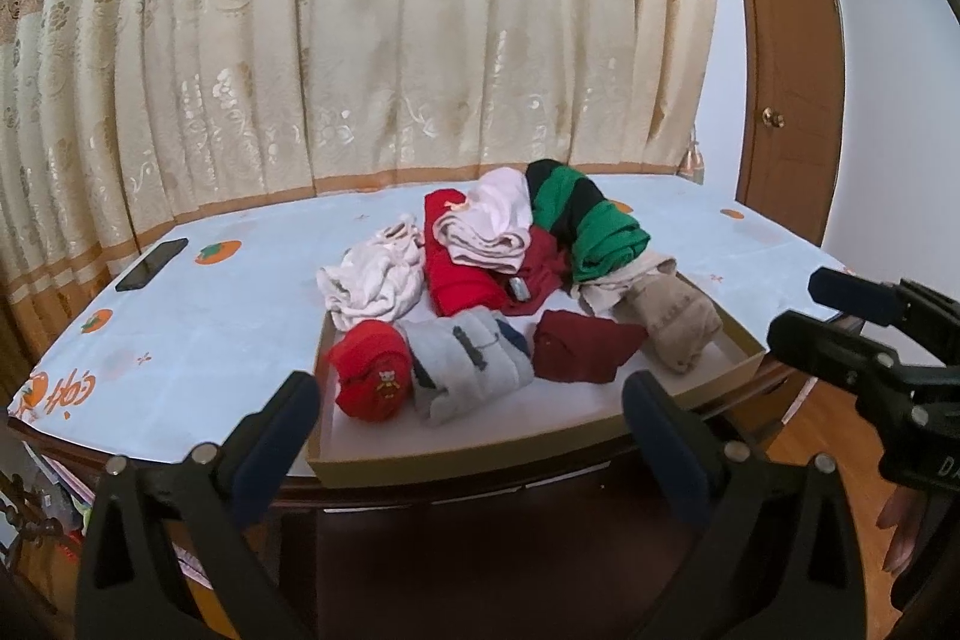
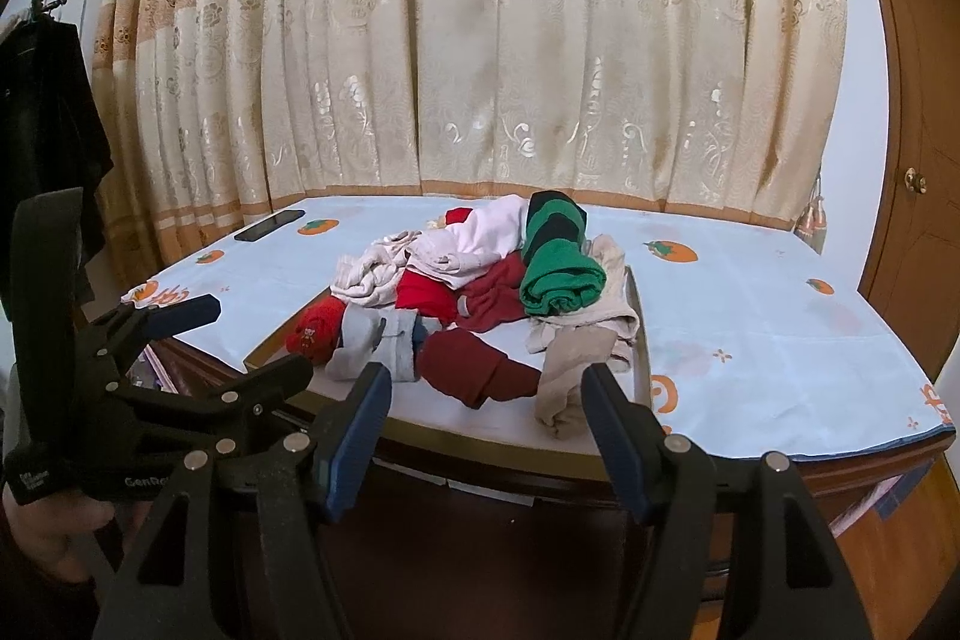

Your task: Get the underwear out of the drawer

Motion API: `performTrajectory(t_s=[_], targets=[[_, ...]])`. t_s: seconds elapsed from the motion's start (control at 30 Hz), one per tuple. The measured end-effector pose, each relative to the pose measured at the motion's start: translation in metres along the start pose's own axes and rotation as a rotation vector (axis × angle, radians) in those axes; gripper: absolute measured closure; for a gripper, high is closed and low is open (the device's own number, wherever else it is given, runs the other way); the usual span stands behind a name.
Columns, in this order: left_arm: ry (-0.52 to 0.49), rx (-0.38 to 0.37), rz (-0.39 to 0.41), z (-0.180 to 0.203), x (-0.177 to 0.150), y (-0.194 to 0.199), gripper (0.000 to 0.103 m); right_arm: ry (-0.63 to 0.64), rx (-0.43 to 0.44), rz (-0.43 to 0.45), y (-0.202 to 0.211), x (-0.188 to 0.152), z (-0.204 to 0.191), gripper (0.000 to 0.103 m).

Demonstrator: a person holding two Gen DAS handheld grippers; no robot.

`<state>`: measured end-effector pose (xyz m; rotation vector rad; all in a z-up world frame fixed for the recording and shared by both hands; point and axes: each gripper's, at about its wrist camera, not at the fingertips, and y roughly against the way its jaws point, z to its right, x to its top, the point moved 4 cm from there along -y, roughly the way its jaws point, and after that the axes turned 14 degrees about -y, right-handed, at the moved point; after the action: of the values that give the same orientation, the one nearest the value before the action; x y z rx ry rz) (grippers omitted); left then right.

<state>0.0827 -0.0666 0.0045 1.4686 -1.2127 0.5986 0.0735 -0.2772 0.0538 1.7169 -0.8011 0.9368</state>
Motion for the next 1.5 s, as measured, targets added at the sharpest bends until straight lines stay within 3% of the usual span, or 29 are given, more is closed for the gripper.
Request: performTrajectory(t_s=[0.97,1.5], targets=[[0.002,-0.015,-0.047,-0.0011,-0.0061,-0.0075,0.001,0.012,0.007,-0.016,-0.0032,-0.0086,-0.0032,0.035],[0.014,0.027,-0.050,-0.0083,-0.0068,-0.0078,0.000,0.021,0.016,-0.020,-0.0045,-0.0089,-0.0038,0.035]])
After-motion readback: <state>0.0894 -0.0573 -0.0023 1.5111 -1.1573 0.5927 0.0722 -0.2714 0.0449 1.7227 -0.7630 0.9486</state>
